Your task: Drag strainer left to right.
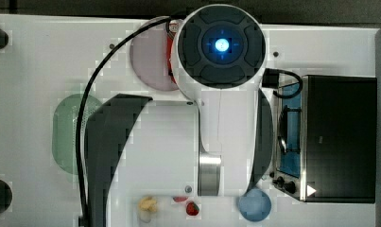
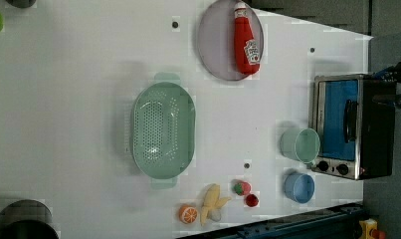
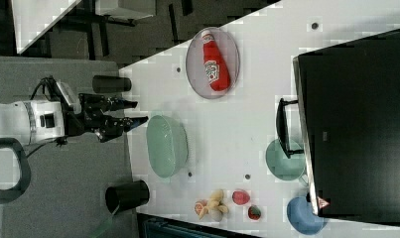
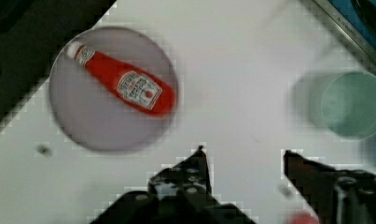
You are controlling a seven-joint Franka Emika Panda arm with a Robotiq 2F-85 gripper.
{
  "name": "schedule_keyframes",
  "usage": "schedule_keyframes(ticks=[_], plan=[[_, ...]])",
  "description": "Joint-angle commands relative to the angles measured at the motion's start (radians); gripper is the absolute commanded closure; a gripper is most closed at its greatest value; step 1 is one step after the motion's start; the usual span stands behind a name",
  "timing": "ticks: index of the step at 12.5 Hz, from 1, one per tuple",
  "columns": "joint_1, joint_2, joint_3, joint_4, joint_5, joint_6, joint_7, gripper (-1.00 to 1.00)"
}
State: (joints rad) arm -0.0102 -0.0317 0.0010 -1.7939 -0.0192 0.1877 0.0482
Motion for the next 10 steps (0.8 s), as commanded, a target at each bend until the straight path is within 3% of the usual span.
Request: schedule_keyframes(ticks=[1,3,6,10], plan=[[-0.013,-0.533,-0.049,-0.245,0.003,-0.281,-0.005,-0.6],[-0.013,-0.531,-0.046,-0.245,0.004,-0.281,-0.005,-0.99],[0.004,-0.511,0.007,-0.253,0.027,-0.258,-0.002,-1.0],[0.029,-0.429,0.184,-0.298,0.035,-0.124,0.07,-1.0]])
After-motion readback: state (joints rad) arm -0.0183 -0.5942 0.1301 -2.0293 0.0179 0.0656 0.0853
